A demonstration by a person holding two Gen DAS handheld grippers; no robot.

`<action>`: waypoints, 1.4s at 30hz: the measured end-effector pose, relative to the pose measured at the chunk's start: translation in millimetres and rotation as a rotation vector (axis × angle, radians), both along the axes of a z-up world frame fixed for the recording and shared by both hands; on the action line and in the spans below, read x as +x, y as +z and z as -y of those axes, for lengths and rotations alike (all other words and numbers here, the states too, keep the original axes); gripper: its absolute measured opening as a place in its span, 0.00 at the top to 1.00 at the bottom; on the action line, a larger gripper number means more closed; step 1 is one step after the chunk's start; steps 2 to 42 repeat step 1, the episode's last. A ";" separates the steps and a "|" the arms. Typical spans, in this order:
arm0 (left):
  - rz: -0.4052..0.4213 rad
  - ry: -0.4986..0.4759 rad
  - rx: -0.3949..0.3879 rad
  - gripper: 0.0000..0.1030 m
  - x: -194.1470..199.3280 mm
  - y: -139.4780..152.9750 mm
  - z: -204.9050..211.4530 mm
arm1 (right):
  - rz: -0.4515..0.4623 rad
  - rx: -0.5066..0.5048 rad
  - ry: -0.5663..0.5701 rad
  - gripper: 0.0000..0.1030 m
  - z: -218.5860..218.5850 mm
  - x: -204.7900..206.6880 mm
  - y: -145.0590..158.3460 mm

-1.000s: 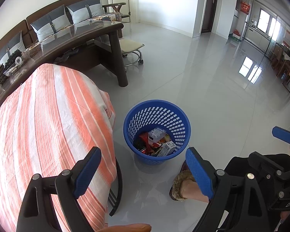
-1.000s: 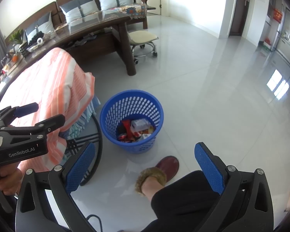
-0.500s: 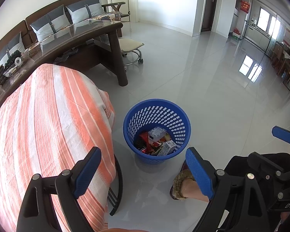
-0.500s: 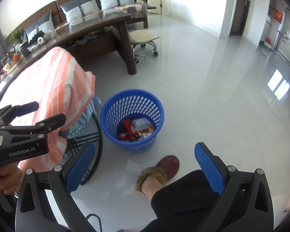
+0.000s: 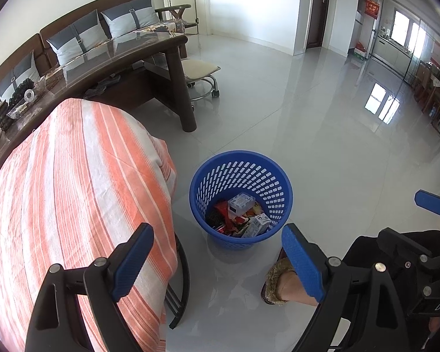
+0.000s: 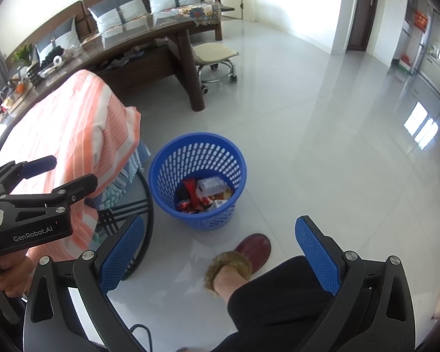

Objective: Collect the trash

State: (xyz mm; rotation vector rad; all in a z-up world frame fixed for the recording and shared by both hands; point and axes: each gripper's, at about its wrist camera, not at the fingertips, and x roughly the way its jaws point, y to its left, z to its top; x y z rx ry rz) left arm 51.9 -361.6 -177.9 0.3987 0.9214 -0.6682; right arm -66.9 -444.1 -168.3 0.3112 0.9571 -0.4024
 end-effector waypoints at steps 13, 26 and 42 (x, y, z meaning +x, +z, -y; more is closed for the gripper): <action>0.005 0.004 -0.004 0.12 0.2 1.9 -1.6 | 0.000 0.001 0.000 0.00 0.0 0.0 0.0; 0.005 0.004 -0.004 0.12 0.2 1.9 -1.6 | 0.000 0.001 0.000 0.00 0.0 0.0 0.0; 0.005 0.004 -0.004 0.12 0.2 1.9 -1.6 | 0.000 0.001 0.000 0.00 0.0 0.0 0.0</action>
